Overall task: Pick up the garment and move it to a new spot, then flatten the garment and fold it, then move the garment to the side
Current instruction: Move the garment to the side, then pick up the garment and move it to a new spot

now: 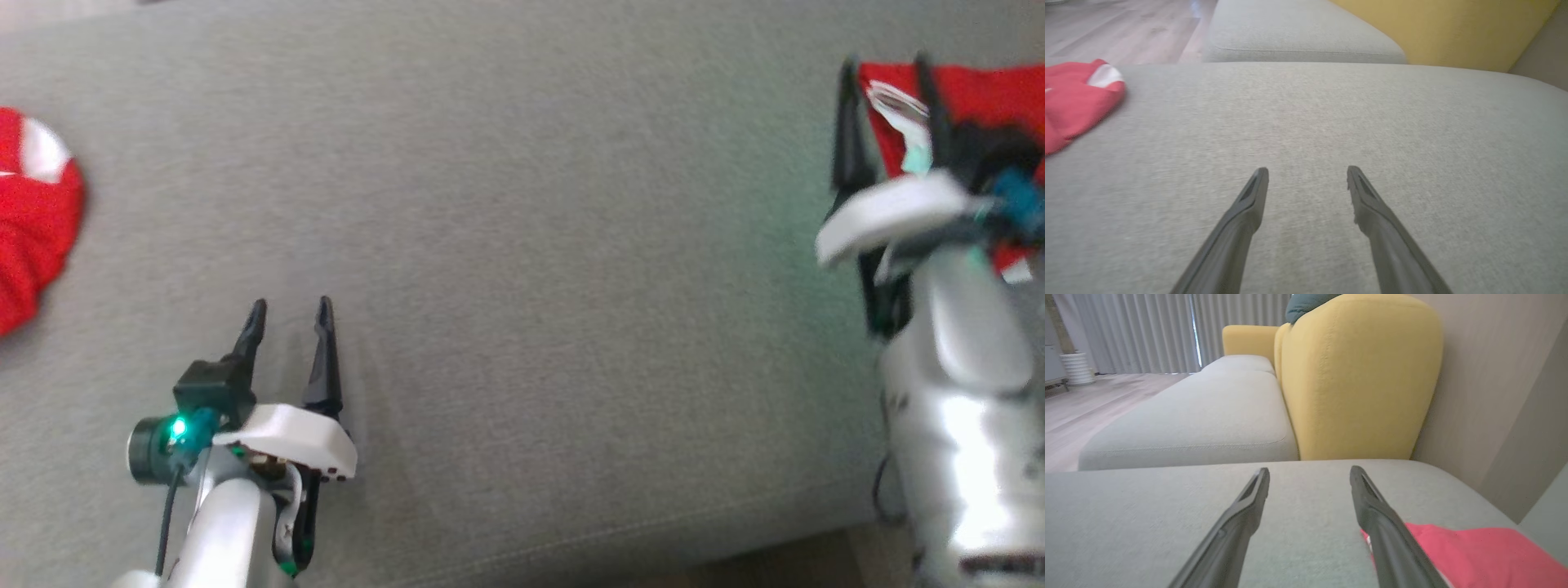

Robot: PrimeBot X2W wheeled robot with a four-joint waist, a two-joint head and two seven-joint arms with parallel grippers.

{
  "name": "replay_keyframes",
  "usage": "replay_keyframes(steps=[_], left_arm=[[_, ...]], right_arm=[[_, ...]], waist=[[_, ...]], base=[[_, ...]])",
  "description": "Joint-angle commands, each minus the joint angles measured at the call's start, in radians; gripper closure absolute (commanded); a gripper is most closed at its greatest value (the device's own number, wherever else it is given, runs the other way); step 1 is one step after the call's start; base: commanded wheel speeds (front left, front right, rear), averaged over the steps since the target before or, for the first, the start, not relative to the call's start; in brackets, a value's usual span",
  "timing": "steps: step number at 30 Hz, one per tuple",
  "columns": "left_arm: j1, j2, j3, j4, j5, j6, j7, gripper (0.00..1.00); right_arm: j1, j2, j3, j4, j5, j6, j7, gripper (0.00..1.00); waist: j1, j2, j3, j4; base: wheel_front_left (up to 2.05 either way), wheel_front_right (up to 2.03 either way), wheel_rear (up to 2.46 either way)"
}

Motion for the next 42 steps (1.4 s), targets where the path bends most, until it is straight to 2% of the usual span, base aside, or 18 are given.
replay_keyframes(steps=[1,12,20,32,36,42], left_arm=[[0.003,0.009,0.038,-0.029,-0.01,0.012,-0.005,0.0],[0.063,0.009,0.068,-0.029,-0.035,0.065,-0.005,0.0],[0.122,0.009,0.086,-0.035,-0.043,0.084,-0.005,0.0],[0.154,0.009,0.082,-0.048,-0.036,0.089,-0.005,0.0],[0.146,0.009,0.073,-0.051,-0.042,0.087,-0.005,0.0],[0.131,0.009,0.056,-0.055,-0.053,0.082,-0.005,0.0]], right_arm=[[0.047,0.015,0.046,-0.048,0.025,0.004,-0.011,0.0],[0.288,0.017,0.2,-0.135,0.178,0.004,-0.011,0.0],[0.385,0.017,0.242,-0.174,0.233,0.004,-0.011,0.0],[0.435,0.017,0.266,-0.184,0.253,0.004,-0.011,0.0],[0.436,0.017,0.269,-0.185,0.253,0.004,-0.011,0.0],[0.435,0.017,0.269,-0.19,0.257,0.004,-0.011,0.0]], waist=[[0.0,0.0,-0.044,0.049],[0.0,0.0,-0.143,0.141],[0.0,0.0,-0.213,0.156],[0.0,0.0,-0.238,0.179],[0.0,0.0,-0.235,0.225],[0.0,0.0,-0.227,0.36]], base=[[0.0,0.0,0.0],[0.0,0.0,0.0],[0.0,0.0,0.0],[0.0,0.0,0.0],[0.0,0.0,0.0],[0.0,0.0,0.0]])
